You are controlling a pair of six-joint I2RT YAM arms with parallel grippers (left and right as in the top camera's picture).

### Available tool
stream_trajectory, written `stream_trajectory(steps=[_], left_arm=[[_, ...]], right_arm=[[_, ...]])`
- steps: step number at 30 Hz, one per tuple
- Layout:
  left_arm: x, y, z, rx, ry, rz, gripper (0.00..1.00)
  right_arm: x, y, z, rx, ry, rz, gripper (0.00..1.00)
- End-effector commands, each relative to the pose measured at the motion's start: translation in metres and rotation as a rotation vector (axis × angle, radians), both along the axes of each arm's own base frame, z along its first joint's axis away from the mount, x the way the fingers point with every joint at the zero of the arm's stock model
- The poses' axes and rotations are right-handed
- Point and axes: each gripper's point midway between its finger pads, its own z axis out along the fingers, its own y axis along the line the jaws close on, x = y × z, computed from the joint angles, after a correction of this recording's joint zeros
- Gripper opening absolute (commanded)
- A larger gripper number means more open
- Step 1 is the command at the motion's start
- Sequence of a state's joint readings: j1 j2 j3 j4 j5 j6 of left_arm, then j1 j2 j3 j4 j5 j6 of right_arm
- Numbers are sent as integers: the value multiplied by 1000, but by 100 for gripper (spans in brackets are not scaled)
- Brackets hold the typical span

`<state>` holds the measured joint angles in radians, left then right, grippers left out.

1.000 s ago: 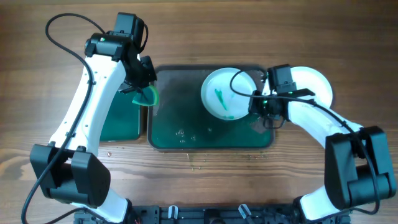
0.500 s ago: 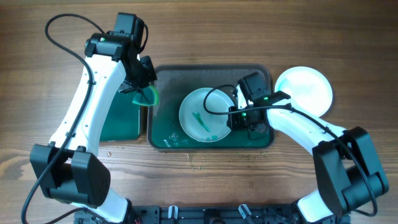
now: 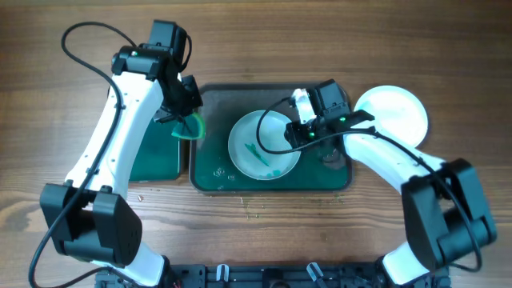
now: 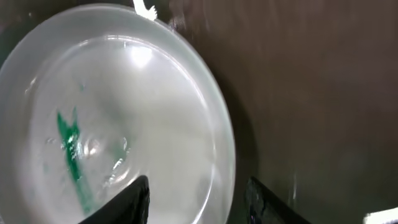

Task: Clean dirty plates on tray and stack at the side
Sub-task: 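Scrub last plate with sponge in left gripper while right holds rim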

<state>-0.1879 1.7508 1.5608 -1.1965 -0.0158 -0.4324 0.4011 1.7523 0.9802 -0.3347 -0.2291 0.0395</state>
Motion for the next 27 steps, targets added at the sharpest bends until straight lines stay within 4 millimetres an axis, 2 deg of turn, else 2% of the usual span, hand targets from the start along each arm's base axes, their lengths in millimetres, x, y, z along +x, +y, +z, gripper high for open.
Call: stream_trajectory(steps=[1,5,7,9,10,11,12,15,19,22,25,27], left_arm=[[-4,-2,-7,-16,19,17,4],[-4,-2,-8,-16,18,18,4],[-3,-3,-7,-21,16,18,4],[-3,-4,-7,-30,14,20,4],[-2,-4,-7,-30,12,23,4],[-2,-4,-8,-31,10,23,4],[-2,-4,-9,-31,11,24,4],[-3,-4,-13,-34,18,46,4],[-4,-10,-20,-48,21,55,4],[-1,-28,-33,-68,-3,13,4],[1,-45,-45,-86,-20,-1,4],[3,-70,-61,-129,-24,-54,4]], right_arm=[[19,0,-9,-34,-76,74,50],[20,9,-14,11,-74,102,49],[20,8,-20,12,-56,87,43],[21,8,-23,20,-43,61,29],[23,8,-23,26,-40,27,16],[25,7,-22,31,-38,-3,6],[27,7,-21,43,-34,-33,4],[28,8,-20,86,14,-136,4],[10,2,-24,124,173,-332,4],[-18,2,-27,167,375,-491,4],[-32,16,-26,219,456,-464,4],[-38,19,-29,202,458,-452,4]])
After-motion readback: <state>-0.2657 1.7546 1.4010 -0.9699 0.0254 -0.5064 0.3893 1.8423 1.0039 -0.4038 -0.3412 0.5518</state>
